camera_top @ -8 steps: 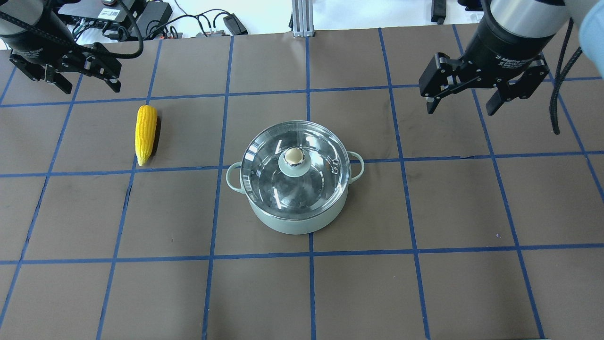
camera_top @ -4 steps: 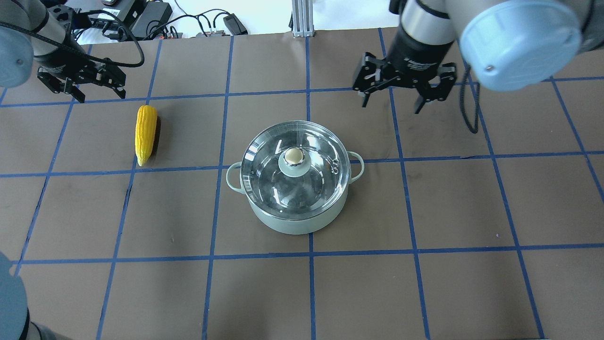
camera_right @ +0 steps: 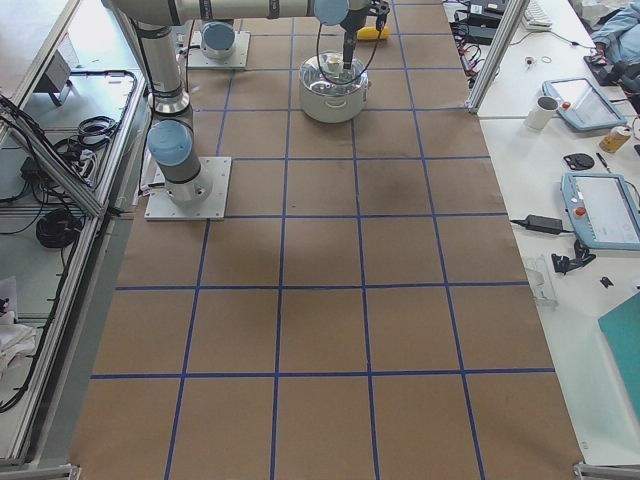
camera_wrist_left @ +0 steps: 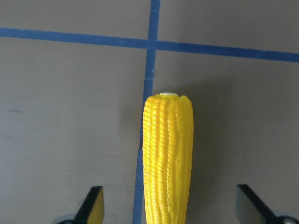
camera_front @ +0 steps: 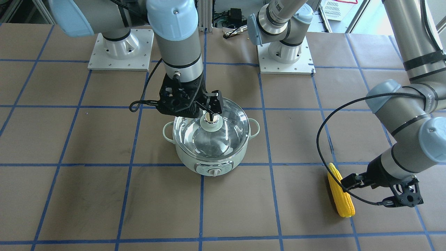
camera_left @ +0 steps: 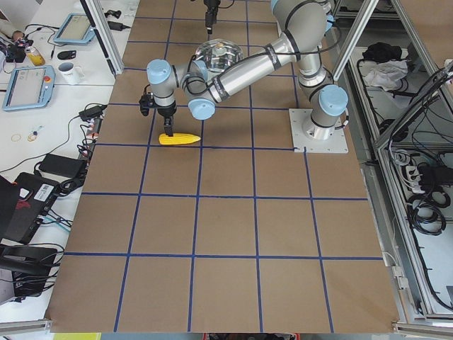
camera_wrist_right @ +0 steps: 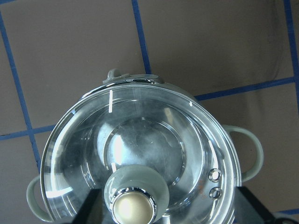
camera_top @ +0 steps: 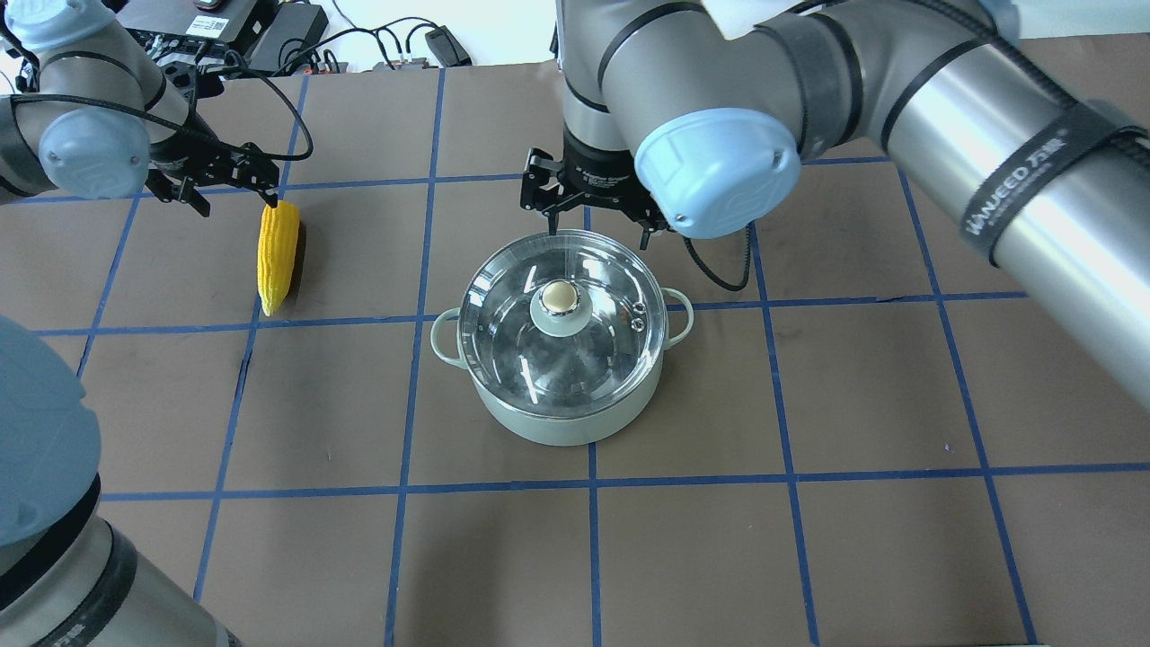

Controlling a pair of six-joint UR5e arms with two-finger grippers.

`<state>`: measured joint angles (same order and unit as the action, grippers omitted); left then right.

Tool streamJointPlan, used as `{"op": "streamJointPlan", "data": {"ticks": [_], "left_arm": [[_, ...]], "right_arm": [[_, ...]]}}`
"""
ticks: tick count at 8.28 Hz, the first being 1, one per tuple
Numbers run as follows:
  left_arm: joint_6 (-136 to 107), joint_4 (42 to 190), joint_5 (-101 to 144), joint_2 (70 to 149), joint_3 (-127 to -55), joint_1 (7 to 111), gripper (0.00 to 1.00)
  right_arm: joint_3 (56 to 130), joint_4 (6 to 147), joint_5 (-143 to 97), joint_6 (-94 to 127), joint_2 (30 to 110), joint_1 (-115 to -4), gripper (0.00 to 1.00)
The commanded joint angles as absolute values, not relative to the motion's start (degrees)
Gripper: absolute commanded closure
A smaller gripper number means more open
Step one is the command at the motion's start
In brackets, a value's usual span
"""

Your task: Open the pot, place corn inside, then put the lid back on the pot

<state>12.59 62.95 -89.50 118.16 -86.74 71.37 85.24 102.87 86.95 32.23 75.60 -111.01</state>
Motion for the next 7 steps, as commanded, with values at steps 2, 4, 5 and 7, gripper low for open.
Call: {"op": "streamJointPlan", "data": {"ticks": [2, 4, 5, 7], "left_arm": [[12.4, 58.6, -89.6, 125.3, -86.7, 71.4, 0.00], [12.0, 58.6, -89.6, 126.6, -86.7, 71.4, 0.00], [11.7, 58.7, -89.6, 126.8, -86.7, 71.4, 0.21], [11.6, 58.7, -89.5, 126.9, -86.3, 71.4, 1.00]], "right_arm": [[86.5, 106.0, 88.3, 34.6, 73.8, -114.8, 0.00], [89.9, 107.0, 88.9, 33.7, 73.6, -116.5, 0.00], [90.1, 107.0, 89.0, 33.6, 73.5, -116.5, 0.00], [90.3, 107.0, 88.8, 34.1, 72.7, -116.5, 0.00]]}}
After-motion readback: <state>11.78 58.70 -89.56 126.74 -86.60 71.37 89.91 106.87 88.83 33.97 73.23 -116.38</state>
